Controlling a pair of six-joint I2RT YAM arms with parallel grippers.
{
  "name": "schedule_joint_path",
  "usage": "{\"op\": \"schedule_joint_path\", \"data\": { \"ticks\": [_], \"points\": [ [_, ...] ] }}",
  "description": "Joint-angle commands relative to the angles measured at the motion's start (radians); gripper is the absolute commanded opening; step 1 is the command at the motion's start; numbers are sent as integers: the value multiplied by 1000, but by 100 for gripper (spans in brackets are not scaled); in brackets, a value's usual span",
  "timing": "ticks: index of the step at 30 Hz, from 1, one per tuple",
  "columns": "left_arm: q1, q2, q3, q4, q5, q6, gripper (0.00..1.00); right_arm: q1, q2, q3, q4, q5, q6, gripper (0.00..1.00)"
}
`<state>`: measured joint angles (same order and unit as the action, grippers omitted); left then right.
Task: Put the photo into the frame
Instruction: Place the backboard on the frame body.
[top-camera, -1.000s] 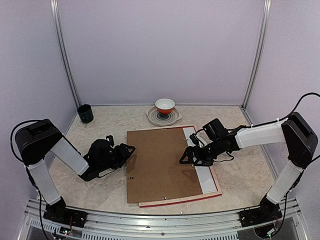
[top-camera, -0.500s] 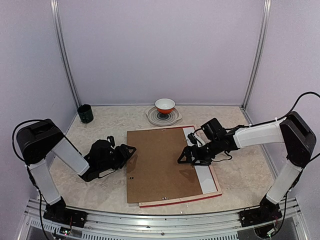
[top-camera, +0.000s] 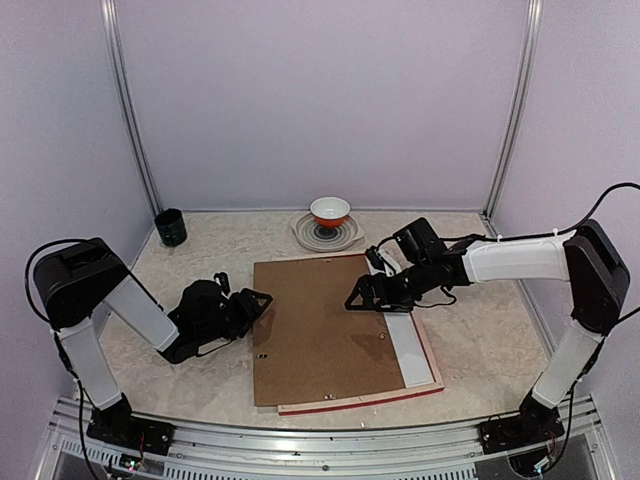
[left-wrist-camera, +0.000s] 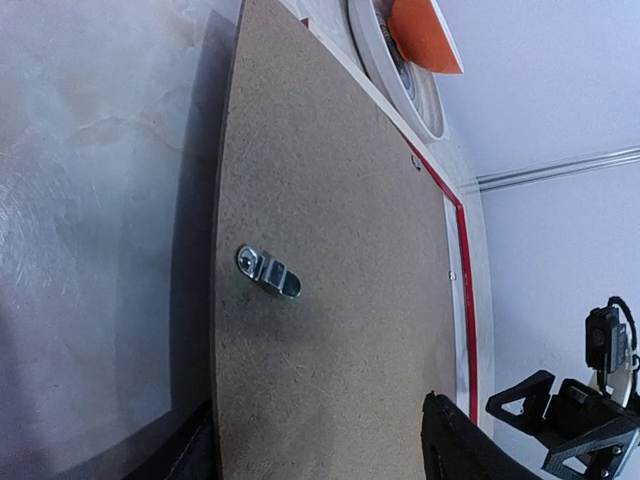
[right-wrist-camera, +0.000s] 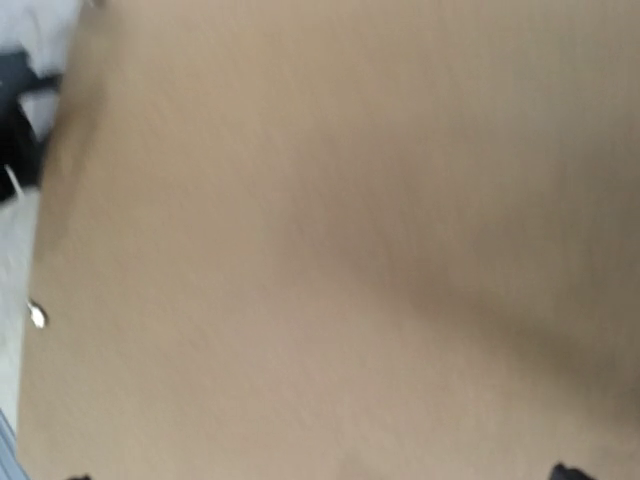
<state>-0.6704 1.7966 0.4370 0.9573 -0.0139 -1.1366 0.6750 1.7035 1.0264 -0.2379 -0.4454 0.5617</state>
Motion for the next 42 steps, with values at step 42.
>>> {"op": "schedule_joint_path", "data": {
  "ticks": [42],
  "points": [
    [-5,19,-7,34,8,0,64,-116,432,504,-98,231,-66,99]
  ]
}}
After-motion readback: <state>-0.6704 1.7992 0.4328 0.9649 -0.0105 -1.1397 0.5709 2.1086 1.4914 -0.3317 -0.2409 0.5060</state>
